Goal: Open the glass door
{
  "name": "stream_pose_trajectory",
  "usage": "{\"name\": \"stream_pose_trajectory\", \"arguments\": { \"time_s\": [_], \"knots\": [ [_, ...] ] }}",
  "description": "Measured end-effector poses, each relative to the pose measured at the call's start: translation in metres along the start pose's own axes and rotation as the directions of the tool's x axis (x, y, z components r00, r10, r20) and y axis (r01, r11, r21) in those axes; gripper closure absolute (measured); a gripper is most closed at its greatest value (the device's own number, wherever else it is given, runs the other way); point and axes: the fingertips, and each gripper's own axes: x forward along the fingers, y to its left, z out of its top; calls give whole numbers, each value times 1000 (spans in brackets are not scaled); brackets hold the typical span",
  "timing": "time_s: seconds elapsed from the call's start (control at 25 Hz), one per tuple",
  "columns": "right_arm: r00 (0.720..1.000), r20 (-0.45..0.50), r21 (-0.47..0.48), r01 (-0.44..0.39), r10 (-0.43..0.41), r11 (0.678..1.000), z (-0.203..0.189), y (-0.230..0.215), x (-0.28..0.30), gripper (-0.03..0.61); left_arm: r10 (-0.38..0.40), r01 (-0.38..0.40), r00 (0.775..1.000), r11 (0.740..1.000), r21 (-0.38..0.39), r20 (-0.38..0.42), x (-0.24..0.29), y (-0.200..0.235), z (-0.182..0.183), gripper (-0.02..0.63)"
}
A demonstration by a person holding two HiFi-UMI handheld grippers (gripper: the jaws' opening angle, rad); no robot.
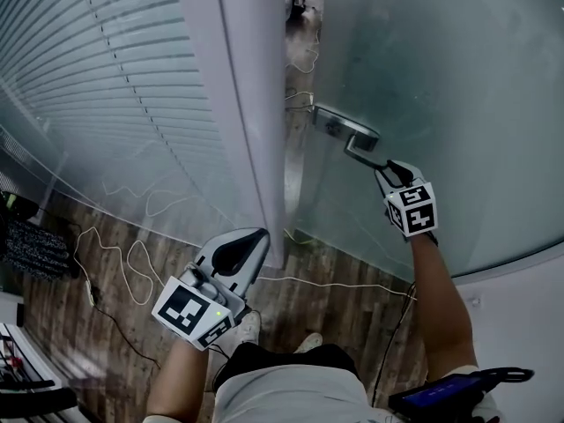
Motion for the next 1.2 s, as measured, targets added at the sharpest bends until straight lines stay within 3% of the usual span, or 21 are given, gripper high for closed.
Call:
{"name": "stream_pose_trajectory", "arguments": {
  "time_s": [0.32,0.52,0.6,0.64,0.92,1.2],
  "knots": [
    [998,13,85,65,-67,994,-2,-26,5,445,20,-20,1000,1000,-4,-1,-3,6,-1,614],
    [991,98,145,80,-95,986,15,-29,-20,464,6,-5,1000,1000,-5,3,-2,10,2,615],
    [981,156,164,92,-118,982,28,-27,-42,561,-5,5,1000,1000,-6,3,-3,10,4,615],
    [975,182,174,95,-127,980,32,-25,-53,575,-12,12,1000,1000,-4,2,-4,9,4,615],
    [932,294,251,138,-211,958,46,-3,-130,575,-85,85,996,996,16,5,-5,7,1,615],
    [886,324,324,224,-331,919,54,41,-212,575,-218,217,975,975,38,29,-14,0,14,615]
  ]
}}
